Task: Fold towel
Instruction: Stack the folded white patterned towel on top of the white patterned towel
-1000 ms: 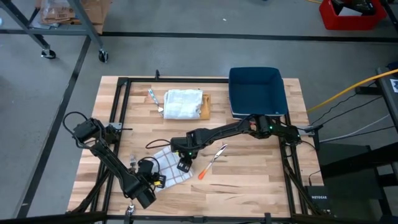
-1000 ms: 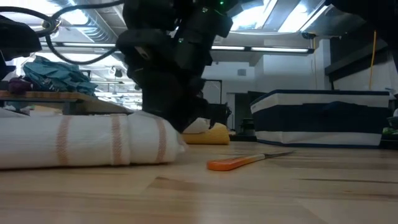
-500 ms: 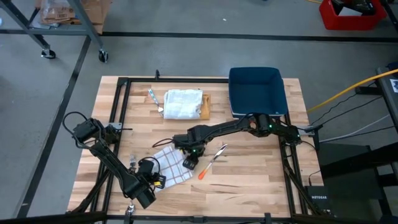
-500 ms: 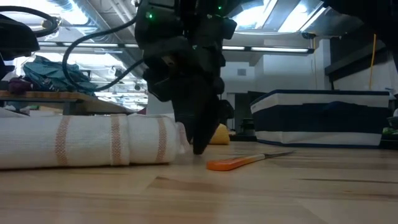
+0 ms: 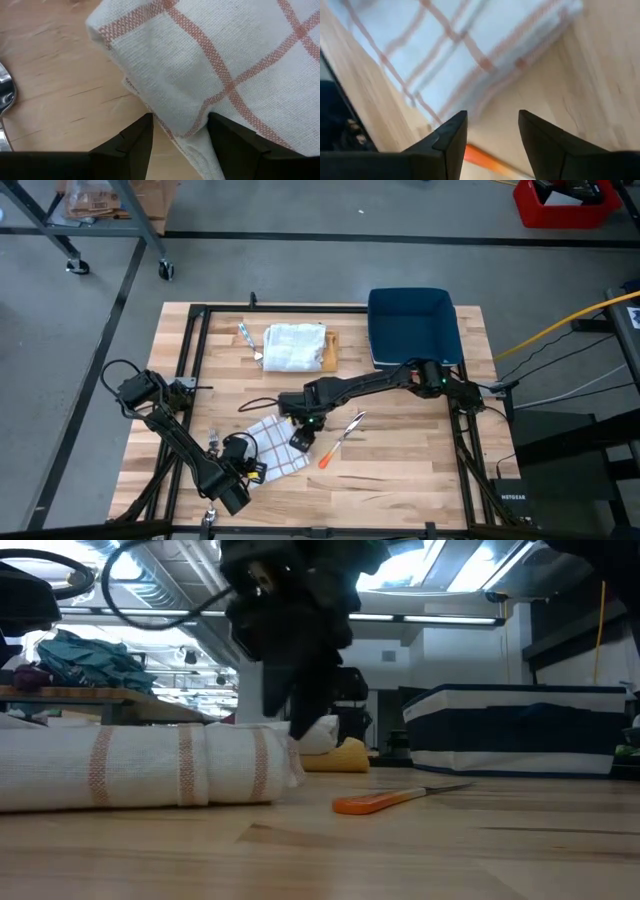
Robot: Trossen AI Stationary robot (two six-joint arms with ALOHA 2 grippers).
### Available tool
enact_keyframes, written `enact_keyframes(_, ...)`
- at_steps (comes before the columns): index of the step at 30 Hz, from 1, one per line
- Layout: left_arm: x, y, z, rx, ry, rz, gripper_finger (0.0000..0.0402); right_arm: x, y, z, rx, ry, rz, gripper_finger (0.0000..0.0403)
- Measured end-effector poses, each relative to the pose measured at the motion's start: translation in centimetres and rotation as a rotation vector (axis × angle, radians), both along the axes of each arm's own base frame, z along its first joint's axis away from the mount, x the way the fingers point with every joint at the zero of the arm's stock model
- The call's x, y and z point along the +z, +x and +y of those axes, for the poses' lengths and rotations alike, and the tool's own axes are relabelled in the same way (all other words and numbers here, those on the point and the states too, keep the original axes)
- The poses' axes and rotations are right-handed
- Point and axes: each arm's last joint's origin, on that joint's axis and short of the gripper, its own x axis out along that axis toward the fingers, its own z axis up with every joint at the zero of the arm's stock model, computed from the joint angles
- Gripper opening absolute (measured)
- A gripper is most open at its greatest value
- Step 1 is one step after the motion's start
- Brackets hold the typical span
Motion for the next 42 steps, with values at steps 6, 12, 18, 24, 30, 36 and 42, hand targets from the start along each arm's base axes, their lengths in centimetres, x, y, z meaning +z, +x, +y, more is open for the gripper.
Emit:
enact_keyframes(6,0.0,0.0,0.0,0.000,0.000,-0.001,0.0182,-0.2,0.7,0.9,-0.055,-0.122,-0.081,0.0182)
enact_keyframes(12,0.0,0.0,0.0,0.003,0.000,-0.003,0.0182,-1.5,0.9,1.1,-0.125,-0.145,-0.050,0.0182)
enact_keyframes(18,0.0,0.0,0.0,0.001,-0.001,-0.004,0.0182,-3.2,1.3,1.0,-0.135,-0.155,-0.028,0.0182)
enact_keyframes(24,0.0,0.1,0.0,-0.014,0.005,-0.002,0.0182,-4.6,1.7,1.1,-0.133,-0.155,-0.022,0.0182)
enact_keyframes(30,0.0,0.1,0.0,-0.055,0.033,-0.007,0.0180,-5.6,1.9,1.1,-0.129,-0.159,-0.012,0.0182)
enact_keyframes(36,0.0,0.3,0.3,-0.072,0.060,-0.016,0.0131,-5.8,2.2,1.2,-0.065,-0.171,-0.066,0.0137)
enact_keyframes(42,0.1,0.3,0.4,-0.141,0.118,-0.017,0.0054,-5.4,3.3,1.4,-0.019,-0.168,-0.200,0.0025)
